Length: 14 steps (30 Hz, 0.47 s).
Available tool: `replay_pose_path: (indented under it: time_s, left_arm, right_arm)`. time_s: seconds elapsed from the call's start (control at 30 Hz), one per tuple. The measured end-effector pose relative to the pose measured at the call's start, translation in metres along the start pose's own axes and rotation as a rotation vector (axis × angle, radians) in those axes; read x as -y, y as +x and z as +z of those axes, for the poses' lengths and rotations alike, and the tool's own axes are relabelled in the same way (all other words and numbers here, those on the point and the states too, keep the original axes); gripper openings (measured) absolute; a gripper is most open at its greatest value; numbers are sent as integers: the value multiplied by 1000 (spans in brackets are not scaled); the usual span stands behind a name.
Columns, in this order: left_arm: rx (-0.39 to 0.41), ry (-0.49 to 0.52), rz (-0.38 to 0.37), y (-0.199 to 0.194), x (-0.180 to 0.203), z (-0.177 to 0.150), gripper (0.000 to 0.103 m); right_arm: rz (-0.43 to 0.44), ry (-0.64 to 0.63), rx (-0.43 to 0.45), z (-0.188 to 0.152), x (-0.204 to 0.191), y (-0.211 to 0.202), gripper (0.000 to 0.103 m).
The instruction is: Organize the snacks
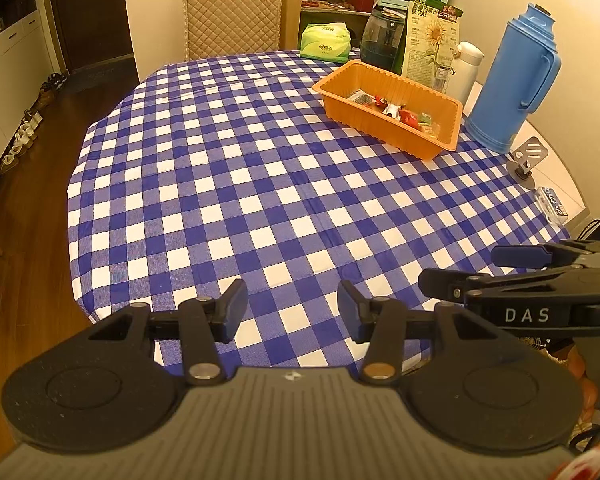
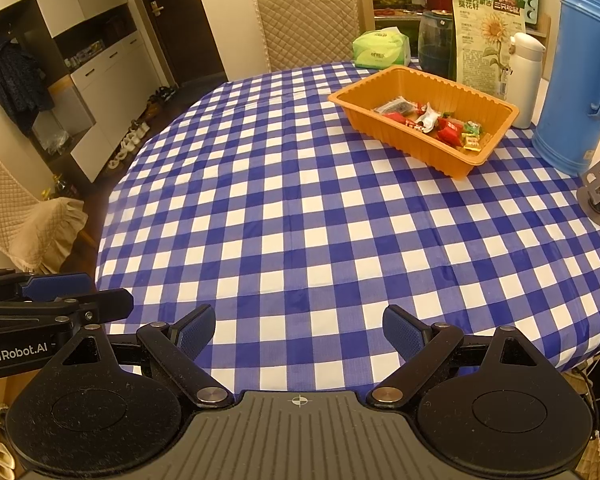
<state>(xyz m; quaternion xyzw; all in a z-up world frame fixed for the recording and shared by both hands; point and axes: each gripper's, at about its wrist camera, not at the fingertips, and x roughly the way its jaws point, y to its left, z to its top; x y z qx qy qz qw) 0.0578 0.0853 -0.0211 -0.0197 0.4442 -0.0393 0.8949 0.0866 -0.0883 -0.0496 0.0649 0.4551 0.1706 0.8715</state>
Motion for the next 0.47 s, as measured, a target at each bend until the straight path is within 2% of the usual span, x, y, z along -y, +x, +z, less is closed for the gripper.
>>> replay_pose_path:
  time_s: [0.33, 0.47]
  left_arm:
    - [8, 3, -2, 1, 2, 5, 47]
    - [-3, -3, -5, 4, 0, 3, 52]
  right_arm:
    - [0, 2, -1, 0, 0, 0, 90]
    - [0, 8, -3, 7, 0, 2, 90]
